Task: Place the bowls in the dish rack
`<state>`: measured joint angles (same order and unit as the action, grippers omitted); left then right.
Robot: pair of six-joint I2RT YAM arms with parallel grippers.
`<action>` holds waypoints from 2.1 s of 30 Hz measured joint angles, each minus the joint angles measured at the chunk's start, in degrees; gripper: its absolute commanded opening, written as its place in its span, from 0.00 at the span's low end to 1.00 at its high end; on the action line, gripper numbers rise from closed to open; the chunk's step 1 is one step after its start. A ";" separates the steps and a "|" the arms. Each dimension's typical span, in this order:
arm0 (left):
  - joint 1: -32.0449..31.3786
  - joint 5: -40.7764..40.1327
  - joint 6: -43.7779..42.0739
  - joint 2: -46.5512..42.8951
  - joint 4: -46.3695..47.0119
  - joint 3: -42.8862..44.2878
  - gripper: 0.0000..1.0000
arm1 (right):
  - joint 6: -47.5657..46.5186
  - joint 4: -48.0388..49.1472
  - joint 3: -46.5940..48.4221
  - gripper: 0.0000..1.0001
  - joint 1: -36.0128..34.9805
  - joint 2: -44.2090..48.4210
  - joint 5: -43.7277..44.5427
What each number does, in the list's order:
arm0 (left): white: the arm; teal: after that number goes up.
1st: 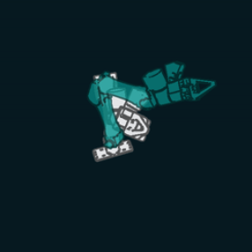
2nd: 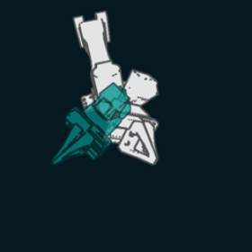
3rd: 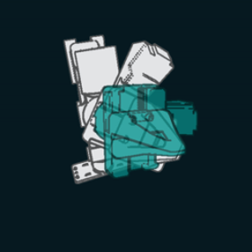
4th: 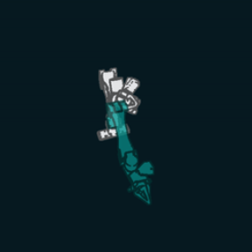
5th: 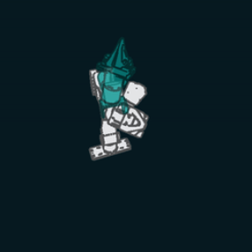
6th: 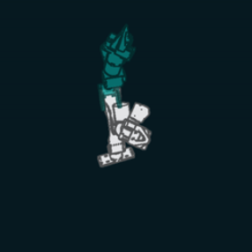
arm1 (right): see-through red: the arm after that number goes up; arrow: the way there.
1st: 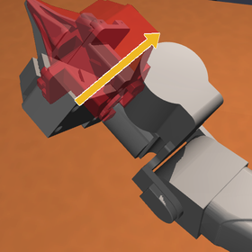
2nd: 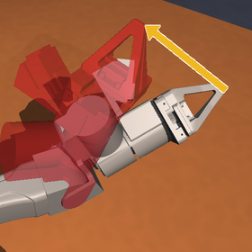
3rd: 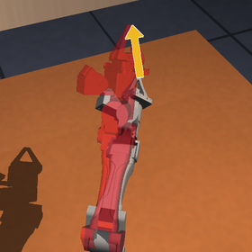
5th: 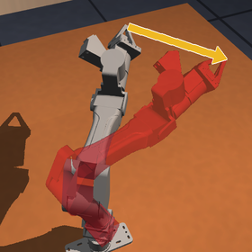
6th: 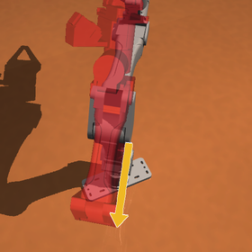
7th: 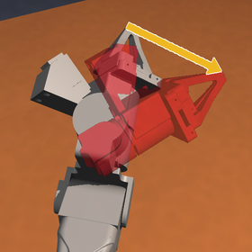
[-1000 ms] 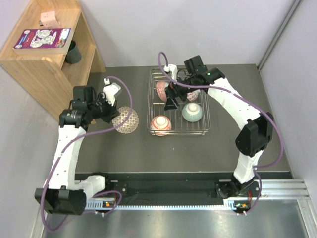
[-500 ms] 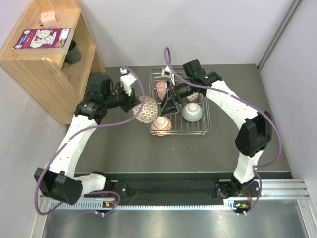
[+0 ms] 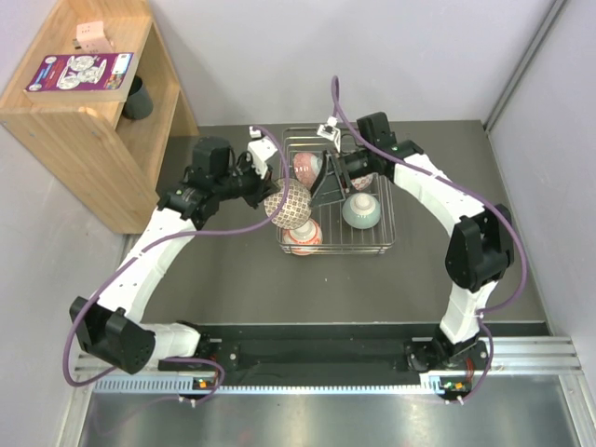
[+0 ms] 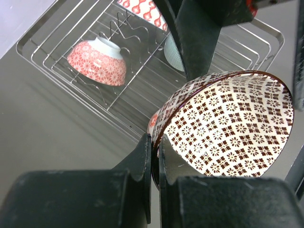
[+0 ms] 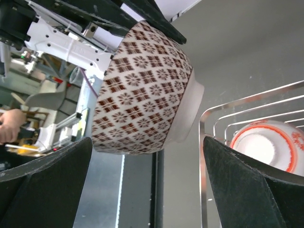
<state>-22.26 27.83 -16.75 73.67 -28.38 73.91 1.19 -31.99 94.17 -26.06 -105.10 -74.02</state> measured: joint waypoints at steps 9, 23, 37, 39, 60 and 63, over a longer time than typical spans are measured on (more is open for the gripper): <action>-1.68 -1.25 0.17 0.02 0.96 0.68 0.00 | 5.38 5.81 -1.18 1.00 0.15 0.00 -1.14; -1.73 -1.75 0.66 1.14 1.88 0.68 0.00 | 7.21 7.52 -1.18 1.00 2.51 0.00 -1.75; -1.79 -0.42 2.60 2.75 2.54 1.11 0.00 | 8.04 8.72 -1.18 0.99 0.94 -0.55 -2.14; -1.79 -0.44 2.71 2.75 2.69 1.11 0.00 | 8.04 8.76 -1.18 0.94 0.79 -0.57 -2.29; -1.73 -2.03 2.32 2.75 2.03 1.09 0.00 | 16.00 16.87 -3.85 0.00 0.50 -1.99 -4.04; -1.68 -2.03 2.25 2.75 1.84 1.09 0.22 | 16.63 17.92 -4.31 0.00 0.46 -1.99 -4.11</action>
<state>-23.94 25.80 -14.50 76.42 -26.55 75.00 17.82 -14.06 89.86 -25.61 -107.09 -78.13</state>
